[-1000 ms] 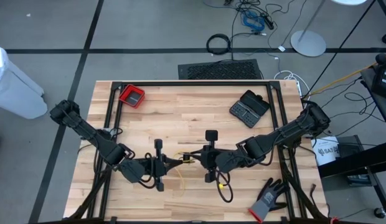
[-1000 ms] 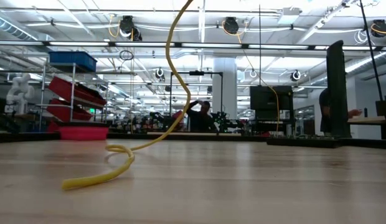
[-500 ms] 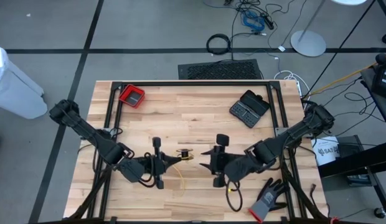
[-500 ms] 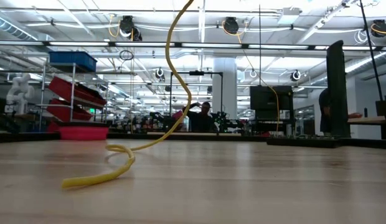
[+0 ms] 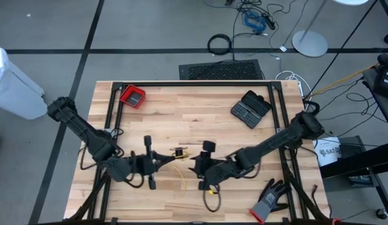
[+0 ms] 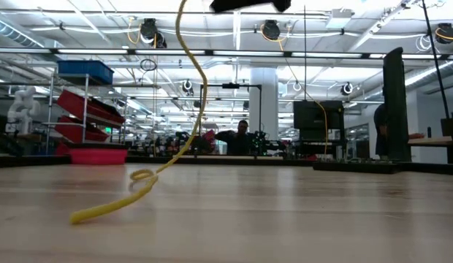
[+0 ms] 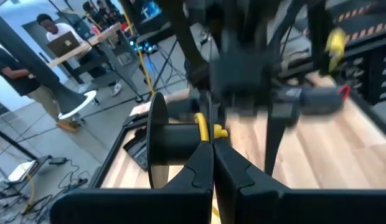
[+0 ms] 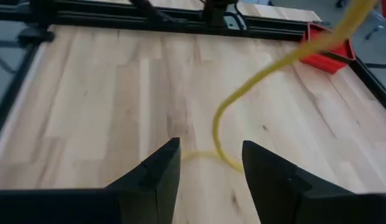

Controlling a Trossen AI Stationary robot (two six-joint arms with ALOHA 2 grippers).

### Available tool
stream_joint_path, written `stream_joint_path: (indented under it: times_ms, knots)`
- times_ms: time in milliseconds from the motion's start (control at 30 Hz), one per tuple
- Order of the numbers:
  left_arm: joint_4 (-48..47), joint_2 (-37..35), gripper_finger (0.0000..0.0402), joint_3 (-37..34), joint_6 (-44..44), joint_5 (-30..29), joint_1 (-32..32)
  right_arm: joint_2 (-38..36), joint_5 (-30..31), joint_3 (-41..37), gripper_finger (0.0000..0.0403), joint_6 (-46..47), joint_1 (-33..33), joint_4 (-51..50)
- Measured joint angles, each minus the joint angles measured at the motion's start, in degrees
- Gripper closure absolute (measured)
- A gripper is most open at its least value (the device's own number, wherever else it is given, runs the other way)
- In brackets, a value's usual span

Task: Coil cords
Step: Uncoil the yellow cable wire from the spool

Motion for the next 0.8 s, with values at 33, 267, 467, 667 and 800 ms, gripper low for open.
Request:
stream_joint_path:
  times_ms: [33, 267, 467, 667, 800]
  knots:
    - [0.02, -0.36, 0.0401, 0.0, 0.0, -0.08, -0.43, 1.15, 0.12, 0.0, 0.0242, -0.27, -0.66, 1.22]
    - [-0.2, -1.54, 0.0401, 0.0, 0.45, -1.67, -2.97, 8.81, 1.0, -0.11, 0.0222, -6.58, -3.0, 13.61]
    - [-0.23, -1.55, 0.0401, 0.0, 1.69, -4.42, -4.24, 10.18, 1.18, -0.11, 0.0222, -8.59, -3.0, 14.46]
    - [-0.19, -1.55, 0.0401, 0.0, 1.64, -4.73, -4.75, 7.37, 1.27, -0.09, 0.0237, -8.55, -2.51, 10.71]
    - [-0.19, -1.55, 0.0401, 0.0, 1.42, -4.82, -4.77, 5.2, 0.51, -0.09, 0.0236, -7.31, -2.13, 7.53]
